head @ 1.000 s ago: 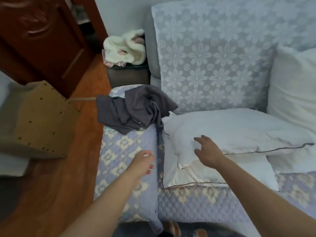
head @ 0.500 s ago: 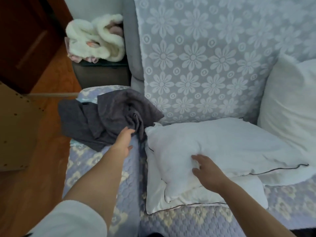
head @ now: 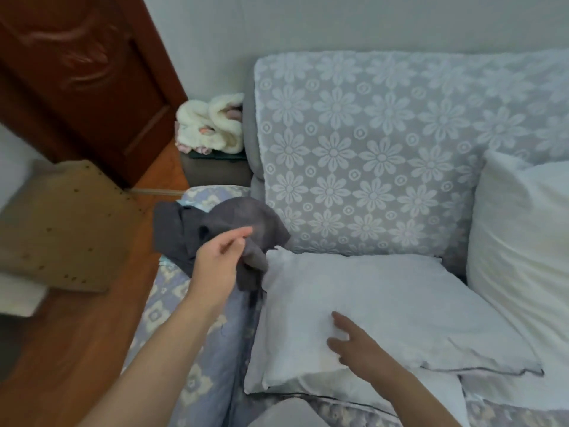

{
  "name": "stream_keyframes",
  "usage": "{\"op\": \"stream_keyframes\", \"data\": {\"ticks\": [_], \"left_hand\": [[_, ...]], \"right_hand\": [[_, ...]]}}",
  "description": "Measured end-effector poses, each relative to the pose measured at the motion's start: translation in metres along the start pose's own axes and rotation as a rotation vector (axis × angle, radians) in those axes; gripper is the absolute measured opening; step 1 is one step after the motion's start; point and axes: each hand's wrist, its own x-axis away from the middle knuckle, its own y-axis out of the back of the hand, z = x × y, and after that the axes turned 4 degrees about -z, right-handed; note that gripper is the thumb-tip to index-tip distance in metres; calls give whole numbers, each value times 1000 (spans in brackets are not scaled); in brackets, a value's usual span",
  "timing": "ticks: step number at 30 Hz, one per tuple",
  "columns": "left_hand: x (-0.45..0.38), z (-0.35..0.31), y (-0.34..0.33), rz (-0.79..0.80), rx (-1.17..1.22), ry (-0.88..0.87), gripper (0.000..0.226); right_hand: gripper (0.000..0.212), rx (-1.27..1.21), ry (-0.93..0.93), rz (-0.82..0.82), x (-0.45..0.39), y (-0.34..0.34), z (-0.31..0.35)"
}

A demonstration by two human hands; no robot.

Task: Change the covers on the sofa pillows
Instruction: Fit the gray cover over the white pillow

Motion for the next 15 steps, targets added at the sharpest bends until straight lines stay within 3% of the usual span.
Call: {"op": "stream_keyframes", "data": {"ticks": [4, 7, 8, 10, 12, 15], "left_hand": [[72, -97, -20, -20, 182, -113, 31], [128, -161, -47, -42, 410, -332, 38], [147, -179, -57, -21, 459, -424, 42], [169, -200, -70, -12, 421, -560, 48], [183, -210, -76, -130, 286, -600, 43], [186, -211, -61, -425, 220, -565, 26]], "right_hand": [[79, 4, 386, -90, 50, 36, 53], [92, -79, 727, 5, 109, 67, 108], [90, -87, 857, 42, 126, 77, 120], [64, -89, 1027, 45, 143, 84, 135], [40, 23, 1010, -87, 149, 91, 131], [17, 339, 814, -390, 131, 116, 108]]}}
